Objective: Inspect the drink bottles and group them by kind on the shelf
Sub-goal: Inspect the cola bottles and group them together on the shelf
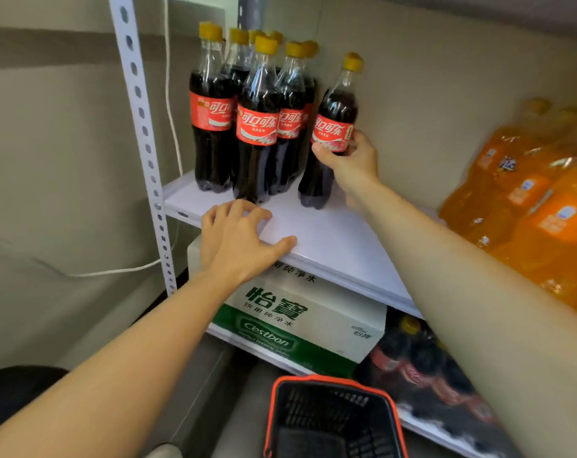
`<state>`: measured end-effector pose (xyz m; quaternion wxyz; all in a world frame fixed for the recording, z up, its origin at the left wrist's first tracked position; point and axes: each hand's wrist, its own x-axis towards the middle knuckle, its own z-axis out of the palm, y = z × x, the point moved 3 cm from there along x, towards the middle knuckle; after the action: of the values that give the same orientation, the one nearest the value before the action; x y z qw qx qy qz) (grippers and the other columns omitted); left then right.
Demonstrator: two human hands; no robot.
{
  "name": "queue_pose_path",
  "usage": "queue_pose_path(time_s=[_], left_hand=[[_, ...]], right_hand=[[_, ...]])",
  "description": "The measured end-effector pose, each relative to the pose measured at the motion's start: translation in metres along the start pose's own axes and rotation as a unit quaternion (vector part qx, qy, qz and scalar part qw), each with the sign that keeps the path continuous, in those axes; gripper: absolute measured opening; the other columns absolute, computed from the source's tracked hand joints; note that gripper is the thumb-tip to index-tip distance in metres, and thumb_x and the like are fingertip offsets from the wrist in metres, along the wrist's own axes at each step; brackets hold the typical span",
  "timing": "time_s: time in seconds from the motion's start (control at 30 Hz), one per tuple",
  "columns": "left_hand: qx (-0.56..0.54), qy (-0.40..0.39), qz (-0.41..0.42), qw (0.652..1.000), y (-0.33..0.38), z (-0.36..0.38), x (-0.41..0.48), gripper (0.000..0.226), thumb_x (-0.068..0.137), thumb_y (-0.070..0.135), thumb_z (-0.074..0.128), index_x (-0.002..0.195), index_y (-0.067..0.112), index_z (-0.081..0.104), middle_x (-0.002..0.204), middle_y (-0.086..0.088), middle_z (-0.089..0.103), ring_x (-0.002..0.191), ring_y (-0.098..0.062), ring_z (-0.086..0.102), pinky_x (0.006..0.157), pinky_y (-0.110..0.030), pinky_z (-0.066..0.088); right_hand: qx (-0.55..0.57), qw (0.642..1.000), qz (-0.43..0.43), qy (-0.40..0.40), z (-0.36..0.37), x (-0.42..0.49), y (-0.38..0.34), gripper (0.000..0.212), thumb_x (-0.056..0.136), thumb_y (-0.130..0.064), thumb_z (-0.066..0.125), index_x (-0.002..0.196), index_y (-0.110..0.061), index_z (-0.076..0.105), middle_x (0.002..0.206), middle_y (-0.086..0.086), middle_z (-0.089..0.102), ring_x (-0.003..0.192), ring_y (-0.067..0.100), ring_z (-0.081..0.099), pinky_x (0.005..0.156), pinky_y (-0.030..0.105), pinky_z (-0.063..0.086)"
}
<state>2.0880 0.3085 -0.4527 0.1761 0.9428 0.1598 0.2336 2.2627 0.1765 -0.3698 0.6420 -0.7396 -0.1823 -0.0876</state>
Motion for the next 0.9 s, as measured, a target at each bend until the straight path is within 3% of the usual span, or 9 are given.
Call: queue_pose_path(time_s=[0.13,0.23,0.27,0.43,0.5,0.63,0.73,0.8,0.9], left_hand=[[0.012,0.006,0.023,1.0,-0.001,0.004,-0.004,0.082,0.074,0.085,0.036,0.129,0.032,0.066,0.137,0.005,0.055,0.134,-0.022,0.043,0.12,-0.043,0.019],[0.02,0.003,0.026,0.999,-0.003,0.008,-0.006,0.085,0.075,0.087,0.034,0.134,0.033,0.063,0.142,0.003,0.054,0.141,-0.025,0.039,0.123,-0.045,0.015],[0.022,-0.001,0.026,0.999,-0.003,0.009,-0.006,0.086,0.076,0.088,0.033,0.136,0.033,0.061,0.143,0.003,0.053,0.143,-0.026,0.037,0.123,-0.046,0.014],[0.022,-0.007,0.031,0.999,-0.006,0.011,-0.008,0.09,0.077,0.089,0.028,0.14,0.033,0.059,0.149,0.002,0.051,0.148,-0.028,0.031,0.125,-0.047,0.009],[0.017,-0.005,0.032,0.999,-0.008,0.012,-0.008,0.092,0.077,0.09,0.026,0.141,0.032,0.059,0.15,0.001,0.051,0.149,-0.03,0.03,0.125,-0.047,0.008],[-0.025,0.015,0.03,0.999,-0.009,0.015,-0.01,0.091,0.076,0.088,0.036,0.139,0.028,0.059,0.146,-0.004,0.049,0.145,-0.031,0.035,0.125,-0.047,0.014],[-0.134,0.046,-0.027,0.99,-0.014,0.013,-0.008,0.101,0.071,0.083,0.057,0.151,0.026,0.038,0.15,-0.006,0.032,0.139,-0.034,0.035,0.116,-0.046,0.031],[-0.153,0.047,-0.037,0.986,-0.016,0.012,-0.003,0.11,0.071,0.079,0.059,0.16,0.029,0.019,0.162,-0.006,0.021,0.144,-0.034,0.03,0.117,-0.045,0.028],[-0.111,0.037,-0.012,0.993,-0.014,0.013,0.002,0.108,0.077,0.076,0.059,0.163,0.032,0.01,0.17,-0.009,0.014,0.149,-0.033,0.025,0.121,-0.038,0.015]], right_hand=[[-0.076,0.997,0.004,-0.018,0.001,-0.002,0.023,0.065,0.072,-0.004,0.09,0.127,-0.007,0.055,0.113,0.0,0.067,0.098,0.011,0.065,0.085,0.019,0.052],[-0.103,0.994,-0.003,-0.023,0.002,-0.011,0.045,0.053,0.073,-0.007,0.09,0.113,-0.012,0.056,0.093,-0.013,0.064,0.078,-0.001,0.063,0.063,0.007,0.049],[-0.105,0.994,-0.01,-0.019,0.003,-0.012,0.049,0.051,0.073,-0.008,0.09,0.11,-0.015,0.055,0.091,-0.015,0.063,0.078,0.0,0.064,0.063,0.009,0.051],[-0.104,0.994,-0.015,0.009,0.01,-0.007,0.055,0.046,0.078,-0.013,0.088,0.114,-0.009,0.06,0.119,0.011,0.067,0.102,0.026,0.07,0.093,0.042,0.058],[-0.102,0.994,-0.009,0.024,0.015,-0.004,0.059,0.049,0.078,-0.015,0.088,0.118,-0.009,0.06,0.129,0.012,0.059,0.106,0.027,0.067,0.096,0.039,0.057],[-0.063,0.998,-0.008,0.013,0.023,0.004,0.066,0.052,0.081,-0.012,0.085,0.124,-0.008,0.056,0.109,-0.003,0.065,0.101,0.017,0.066,0.079,0.016,0.054],[-0.05,0.999,-0.005,0.014,0.028,0.011,0.07,0.051,0.08,-0.01,0.086,0.121,-0.007,0.056,0.115,0.004,0.067,0.106,0.018,0.066,0.091,0.027,0.056],[-0.05,0.999,-0.003,0.02,0.029,0.016,0.074,0.047,0.077,-0.013,0.089,0.111,-0.014,0.057,0.109,0.0,0.069,0.1,0.014,0.068,0.087,0.026,0.056],[-0.053,0.998,-0.006,0.017,0.029,0.025,0.081,0.044,0.074,-0.018,0.092,0.099,-0.022,0.055,0.095,-0.013,0.067,0.084,0.0,0.065,0.074,0.014,0.054]])
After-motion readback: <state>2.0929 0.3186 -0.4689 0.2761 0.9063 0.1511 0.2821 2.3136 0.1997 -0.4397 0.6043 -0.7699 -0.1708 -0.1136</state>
